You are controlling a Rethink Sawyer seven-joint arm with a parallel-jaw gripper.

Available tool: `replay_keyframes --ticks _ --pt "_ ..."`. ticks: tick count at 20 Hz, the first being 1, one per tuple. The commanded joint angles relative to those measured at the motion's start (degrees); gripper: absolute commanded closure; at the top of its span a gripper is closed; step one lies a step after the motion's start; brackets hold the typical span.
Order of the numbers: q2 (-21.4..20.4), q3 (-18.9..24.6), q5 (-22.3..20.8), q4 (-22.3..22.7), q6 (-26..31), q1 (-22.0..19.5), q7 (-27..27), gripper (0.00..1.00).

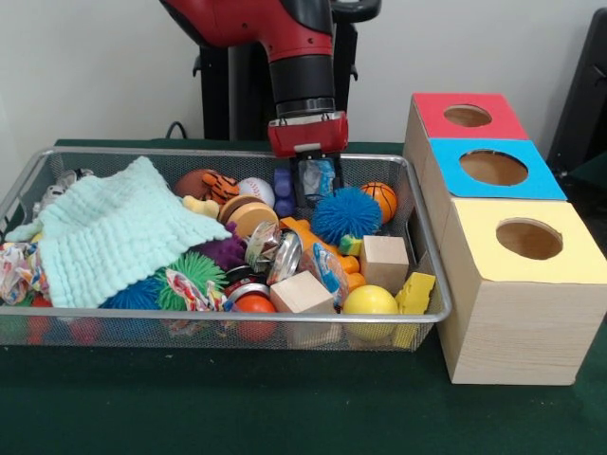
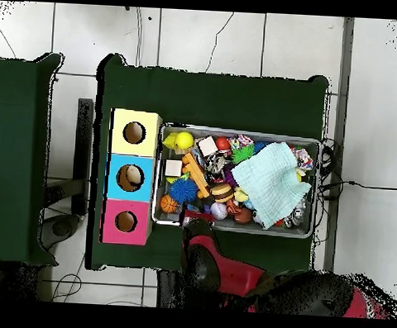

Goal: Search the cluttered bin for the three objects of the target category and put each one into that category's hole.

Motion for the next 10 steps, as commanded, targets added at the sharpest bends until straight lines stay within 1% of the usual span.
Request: replay_keyframes --ticks 1,2,3,4,6,8,10 --pt "6.8 2.9 0.6 3.5 16.3 2.5 11.1 0.0" --pt "6.0 3.7 0.3 3.5 18.5 2.0 10.2 0.0" --pt "5.5 3.9 0.2 3.5 19.6 2.0 9.7 0.0" --pt "4.0 4.5 0.7 3.7 22.5 1.8 8.6 0.0" --pt "2.1 5.1 1.5 4.0 26.5 1.5 7.4 0.0" --pt "0.8 5.5 2.4 3.9 30.0 1.4 6.7 0.0" --pt "0.2 6.0 2.1 3.6 33.1 1.0 5.7 0.0"
